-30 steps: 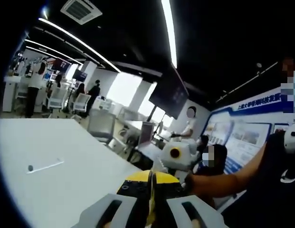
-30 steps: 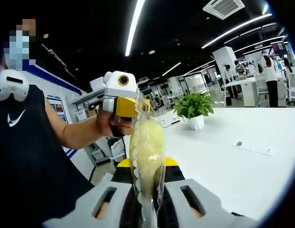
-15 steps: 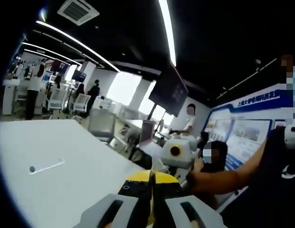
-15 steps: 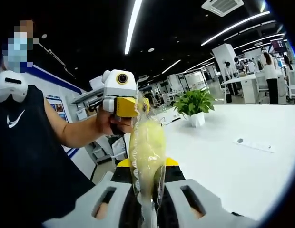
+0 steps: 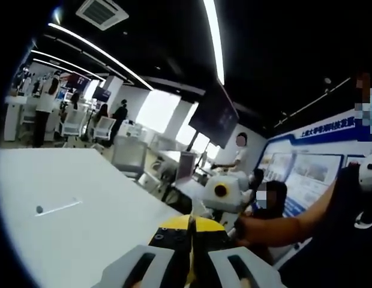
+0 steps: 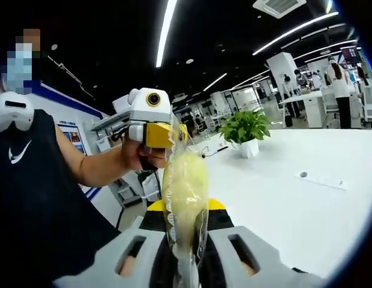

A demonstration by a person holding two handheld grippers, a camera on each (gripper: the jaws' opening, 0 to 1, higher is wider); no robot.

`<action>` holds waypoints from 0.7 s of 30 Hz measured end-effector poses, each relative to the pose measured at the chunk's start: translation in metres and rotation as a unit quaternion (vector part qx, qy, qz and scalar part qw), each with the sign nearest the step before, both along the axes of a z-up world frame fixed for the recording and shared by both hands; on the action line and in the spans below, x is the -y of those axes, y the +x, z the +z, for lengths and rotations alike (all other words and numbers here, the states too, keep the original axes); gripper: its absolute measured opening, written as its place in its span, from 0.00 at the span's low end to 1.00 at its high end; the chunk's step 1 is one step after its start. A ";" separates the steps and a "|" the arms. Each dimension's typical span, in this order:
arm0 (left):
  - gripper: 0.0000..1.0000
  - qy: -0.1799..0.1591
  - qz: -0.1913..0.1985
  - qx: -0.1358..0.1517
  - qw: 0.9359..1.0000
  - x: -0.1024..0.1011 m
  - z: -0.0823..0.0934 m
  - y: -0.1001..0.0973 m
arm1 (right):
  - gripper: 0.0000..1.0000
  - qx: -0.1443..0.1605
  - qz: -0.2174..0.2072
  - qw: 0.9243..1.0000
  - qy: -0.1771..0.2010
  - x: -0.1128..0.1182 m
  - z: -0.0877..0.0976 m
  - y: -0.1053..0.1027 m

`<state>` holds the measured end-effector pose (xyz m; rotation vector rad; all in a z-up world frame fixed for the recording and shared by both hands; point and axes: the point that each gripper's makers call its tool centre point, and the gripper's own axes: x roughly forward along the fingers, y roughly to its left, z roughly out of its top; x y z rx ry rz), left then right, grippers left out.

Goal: Compare the silicone blocks by pressing each to a similar depth, holding the contact briefly, and releasing to observe deformation and rebound differences across the visible hardness samples.

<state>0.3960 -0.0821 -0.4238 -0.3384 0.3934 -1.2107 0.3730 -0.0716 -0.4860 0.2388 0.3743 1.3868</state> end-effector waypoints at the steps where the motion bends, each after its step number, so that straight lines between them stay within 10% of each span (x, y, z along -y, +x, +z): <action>1: 0.00 0.000 0.000 0.000 1.000 0.001 0.000 0.000 | 0.02 0.000 0.001 1.000 0.000 0.000 0.000 0.000; 21: 0.00 -0.022 0.039 0.028 0.999 0.018 0.014 -0.002 | 0.09 0.051 0.012 0.999 -0.007 0.021 0.012 0.005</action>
